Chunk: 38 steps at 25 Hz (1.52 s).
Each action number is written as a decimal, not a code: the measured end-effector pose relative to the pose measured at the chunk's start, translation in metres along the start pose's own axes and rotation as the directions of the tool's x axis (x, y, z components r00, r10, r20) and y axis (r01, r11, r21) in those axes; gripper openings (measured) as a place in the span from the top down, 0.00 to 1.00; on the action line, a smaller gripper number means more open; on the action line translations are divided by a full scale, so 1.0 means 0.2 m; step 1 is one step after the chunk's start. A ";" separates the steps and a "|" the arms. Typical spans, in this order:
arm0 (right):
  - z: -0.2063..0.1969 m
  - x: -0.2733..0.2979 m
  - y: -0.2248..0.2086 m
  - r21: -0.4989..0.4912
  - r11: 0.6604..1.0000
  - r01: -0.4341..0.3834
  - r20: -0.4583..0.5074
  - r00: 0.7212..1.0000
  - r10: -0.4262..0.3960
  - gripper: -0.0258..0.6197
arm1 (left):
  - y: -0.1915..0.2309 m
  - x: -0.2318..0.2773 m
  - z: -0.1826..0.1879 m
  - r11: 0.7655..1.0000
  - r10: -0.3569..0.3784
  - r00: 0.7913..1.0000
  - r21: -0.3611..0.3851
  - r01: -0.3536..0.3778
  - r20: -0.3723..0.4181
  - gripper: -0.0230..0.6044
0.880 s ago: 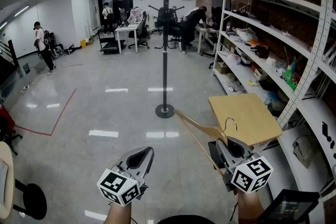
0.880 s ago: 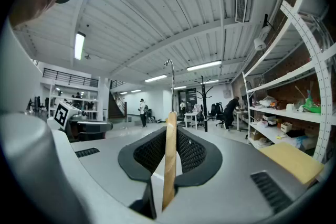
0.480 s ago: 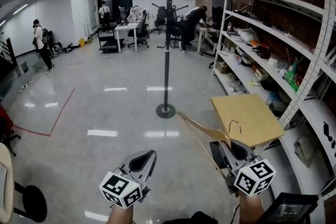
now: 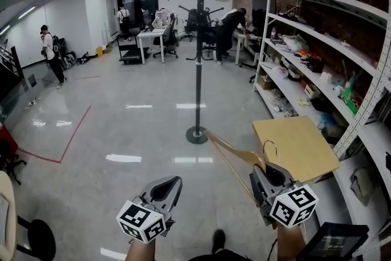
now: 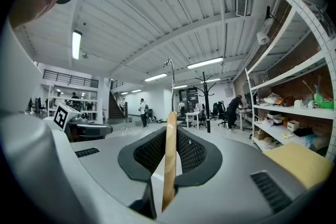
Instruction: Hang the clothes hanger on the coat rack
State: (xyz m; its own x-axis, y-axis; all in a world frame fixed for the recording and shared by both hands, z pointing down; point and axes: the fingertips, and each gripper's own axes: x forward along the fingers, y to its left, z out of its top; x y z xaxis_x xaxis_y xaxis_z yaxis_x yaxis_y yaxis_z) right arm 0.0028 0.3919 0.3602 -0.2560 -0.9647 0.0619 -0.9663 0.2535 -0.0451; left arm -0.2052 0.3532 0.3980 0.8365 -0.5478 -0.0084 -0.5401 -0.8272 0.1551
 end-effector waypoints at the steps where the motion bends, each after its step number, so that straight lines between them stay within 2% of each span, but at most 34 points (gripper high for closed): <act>1: 0.01 0.04 -0.04 0.001 1.000 -0.008 0.002 1.000 0.008 0.87 | 0.02 0.05 0.02 1.000 0.005 1.000 0.004 -0.005 0.001 0.97; 8: 0.10 0.35 -0.41 0.013 0.999 -0.053 0.028 0.998 0.053 0.87 | 0.15 0.52 0.14 0.999 0.020 1.000 0.045 -0.021 0.011 0.97; 12: 0.13 0.47 -0.61 0.015 0.998 -0.064 0.038 0.997 0.063 0.87 | 0.21 0.77 0.15 0.999 0.032 0.999 0.036 -0.032 0.000 0.97; 18: 0.12 0.62 -0.80 0.023 0.995 -0.092 0.033 0.995 0.091 0.87 | 0.26 1.05 0.18 0.996 0.021 1.000 0.082 -0.020 -0.013 0.97; 23: 0.07 0.78 -0.89 0.054 0.994 -0.100 0.010 0.995 0.099 0.87 | 0.36 1.19 0.18 0.997 0.005 1.000 0.072 -0.004 -0.025 0.97; 26: 0.05 0.96 -0.98 0.047 0.994 -0.096 -0.012 0.995 0.096 0.87 | 0.51 1.32 0.16 0.998 0.007 1.000 0.057 -0.007 -0.016 0.97; 29: 0.06 1.21 -1.03 0.029 0.995 -0.094 -0.031 0.995 0.095 0.87 | 0.72 1.47 0.18 0.997 -0.002 1.000 0.083 0.003 -0.019 0.97; 38: 0.19 1.85 -1.12 -0.007 0.998 -0.065 -0.028 0.998 0.065 0.87 | 1.28 1.77 0.28 0.997 -0.041 0.999 0.072 0.042 -0.011 0.97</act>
State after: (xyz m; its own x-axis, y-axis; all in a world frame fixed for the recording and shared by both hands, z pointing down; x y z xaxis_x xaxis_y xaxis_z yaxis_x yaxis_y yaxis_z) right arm 0.1260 -0.0255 0.3556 -0.3187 -0.9439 0.0870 -0.9478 0.3161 -0.0425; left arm -0.0533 -0.0592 0.3786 0.8590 -0.5120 -0.0042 -0.5099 -0.8562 0.0829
